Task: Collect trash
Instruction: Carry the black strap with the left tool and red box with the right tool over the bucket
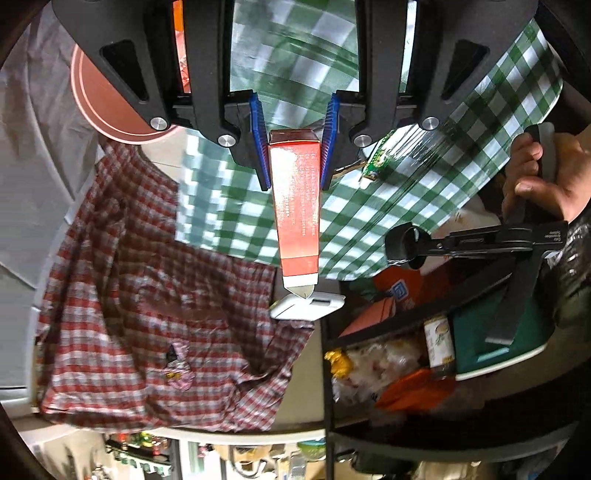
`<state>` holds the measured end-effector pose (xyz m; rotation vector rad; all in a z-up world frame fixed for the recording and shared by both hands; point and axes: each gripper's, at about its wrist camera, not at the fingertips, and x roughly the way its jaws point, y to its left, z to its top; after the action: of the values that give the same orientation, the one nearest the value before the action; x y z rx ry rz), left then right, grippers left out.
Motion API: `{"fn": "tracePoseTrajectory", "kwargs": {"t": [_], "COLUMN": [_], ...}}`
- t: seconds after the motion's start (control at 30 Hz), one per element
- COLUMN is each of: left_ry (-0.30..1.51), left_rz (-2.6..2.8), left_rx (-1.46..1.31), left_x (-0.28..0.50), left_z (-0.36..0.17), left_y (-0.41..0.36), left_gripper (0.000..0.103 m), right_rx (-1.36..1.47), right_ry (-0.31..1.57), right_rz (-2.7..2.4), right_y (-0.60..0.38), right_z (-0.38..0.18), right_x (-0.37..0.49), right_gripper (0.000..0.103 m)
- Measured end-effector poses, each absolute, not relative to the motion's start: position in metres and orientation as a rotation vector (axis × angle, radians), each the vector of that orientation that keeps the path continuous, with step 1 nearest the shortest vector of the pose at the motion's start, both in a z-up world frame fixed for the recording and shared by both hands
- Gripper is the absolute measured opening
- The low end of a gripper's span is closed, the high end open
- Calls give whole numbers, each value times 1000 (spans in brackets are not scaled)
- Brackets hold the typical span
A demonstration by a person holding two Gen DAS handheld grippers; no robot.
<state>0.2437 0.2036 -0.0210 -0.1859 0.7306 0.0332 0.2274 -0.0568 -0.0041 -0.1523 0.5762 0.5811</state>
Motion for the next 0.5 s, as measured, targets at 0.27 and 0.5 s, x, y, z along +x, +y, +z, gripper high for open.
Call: {"fn": "tracePoseTrajectory", "kwargs": {"t": [0.27,0.5], "left_ry": [684,642], "left_rz": [53,43], "left_rx": [-185,-162], "left_x": [229,222], "left_z": [4,20], "left_y": [178,153], "left_gripper": [5,5], "right_rx": [-102,-53], "right_ry": [542,510], "right_rz": [523,478], "right_y": [-95,-121], "right_z": [16,31], "right_x": [220,215], "right_gripper": [26,26]}}
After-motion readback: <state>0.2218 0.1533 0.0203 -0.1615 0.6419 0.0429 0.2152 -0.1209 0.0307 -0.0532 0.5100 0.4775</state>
